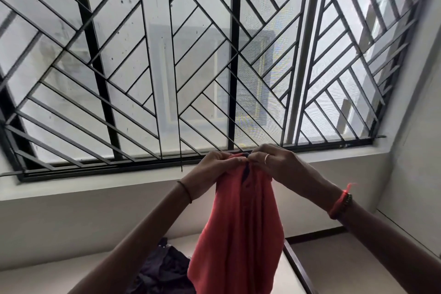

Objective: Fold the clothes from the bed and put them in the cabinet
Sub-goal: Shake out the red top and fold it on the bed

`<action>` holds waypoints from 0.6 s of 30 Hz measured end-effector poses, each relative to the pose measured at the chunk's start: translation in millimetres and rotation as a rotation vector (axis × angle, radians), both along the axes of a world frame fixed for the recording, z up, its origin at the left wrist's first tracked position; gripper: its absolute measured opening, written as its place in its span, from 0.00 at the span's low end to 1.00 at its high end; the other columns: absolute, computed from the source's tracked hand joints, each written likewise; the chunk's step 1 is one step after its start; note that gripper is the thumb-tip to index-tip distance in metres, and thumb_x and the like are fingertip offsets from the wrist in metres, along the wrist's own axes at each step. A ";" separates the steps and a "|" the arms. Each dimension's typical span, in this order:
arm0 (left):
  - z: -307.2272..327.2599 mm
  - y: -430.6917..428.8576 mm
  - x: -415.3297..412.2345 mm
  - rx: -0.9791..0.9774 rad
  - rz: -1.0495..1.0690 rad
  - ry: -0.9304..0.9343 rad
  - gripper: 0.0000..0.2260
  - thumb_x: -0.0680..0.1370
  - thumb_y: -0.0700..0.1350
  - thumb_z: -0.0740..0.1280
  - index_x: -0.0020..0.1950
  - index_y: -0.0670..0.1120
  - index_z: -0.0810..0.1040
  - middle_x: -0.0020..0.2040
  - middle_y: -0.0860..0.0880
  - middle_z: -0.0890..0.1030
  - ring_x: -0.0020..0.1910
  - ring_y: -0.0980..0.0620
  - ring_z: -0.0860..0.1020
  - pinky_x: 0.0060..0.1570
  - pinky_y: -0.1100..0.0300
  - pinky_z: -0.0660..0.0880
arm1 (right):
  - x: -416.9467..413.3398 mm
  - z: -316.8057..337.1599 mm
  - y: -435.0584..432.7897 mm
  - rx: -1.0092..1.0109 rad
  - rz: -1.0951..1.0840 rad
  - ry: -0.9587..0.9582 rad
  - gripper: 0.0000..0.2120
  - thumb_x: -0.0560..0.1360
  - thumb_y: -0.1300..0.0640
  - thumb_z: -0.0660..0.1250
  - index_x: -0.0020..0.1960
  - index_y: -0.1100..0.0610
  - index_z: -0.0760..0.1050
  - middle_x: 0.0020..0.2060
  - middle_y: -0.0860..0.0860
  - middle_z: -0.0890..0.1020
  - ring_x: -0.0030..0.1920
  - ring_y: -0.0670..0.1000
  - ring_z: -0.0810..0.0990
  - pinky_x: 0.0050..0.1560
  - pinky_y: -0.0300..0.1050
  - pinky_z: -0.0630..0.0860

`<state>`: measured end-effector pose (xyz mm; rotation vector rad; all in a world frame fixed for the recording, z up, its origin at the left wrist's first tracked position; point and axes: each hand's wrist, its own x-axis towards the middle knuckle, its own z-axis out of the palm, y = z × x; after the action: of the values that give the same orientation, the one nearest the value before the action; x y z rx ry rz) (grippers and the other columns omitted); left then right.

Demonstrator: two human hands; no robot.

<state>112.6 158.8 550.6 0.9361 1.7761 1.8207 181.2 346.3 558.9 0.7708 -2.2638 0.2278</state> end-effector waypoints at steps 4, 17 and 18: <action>-0.8 -3.8 -1.3 -0.019 -0.013 0.035 0.20 0.73 0.51 0.71 0.54 0.35 0.80 0.49 0.43 0.81 0.48 0.50 0.76 0.48 0.61 0.72 | 2.8 -1.4 -5.0 -0.153 0.005 -0.046 0.21 0.81 0.48 0.54 0.52 0.62 0.80 0.44 0.56 0.82 0.42 0.54 0.82 0.40 0.52 0.79; -6.5 1.6 -3.5 -0.101 0.286 0.584 0.08 0.66 0.52 0.73 0.39 0.49 0.79 0.35 0.56 0.76 0.34 0.65 0.72 0.37 0.65 0.70 | -4.1 4.9 -8.2 -0.516 0.073 -0.321 0.09 0.69 0.63 0.72 0.48 0.57 0.84 0.43 0.50 0.85 0.46 0.44 0.84 0.52 0.37 0.78; -8.0 2.3 -3.9 -0.093 0.318 0.604 0.12 0.64 0.55 0.71 0.40 0.48 0.80 0.37 0.55 0.77 0.35 0.64 0.73 0.39 0.64 0.71 | -3.9 6.5 -8.3 -0.530 0.067 -0.354 0.09 0.69 0.64 0.73 0.48 0.57 0.84 0.43 0.50 0.86 0.46 0.46 0.84 0.52 0.39 0.78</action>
<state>108.7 161.1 542.7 1.3271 2.4708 1.7232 177.3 338.0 565.4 0.5497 -2.3340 1.0172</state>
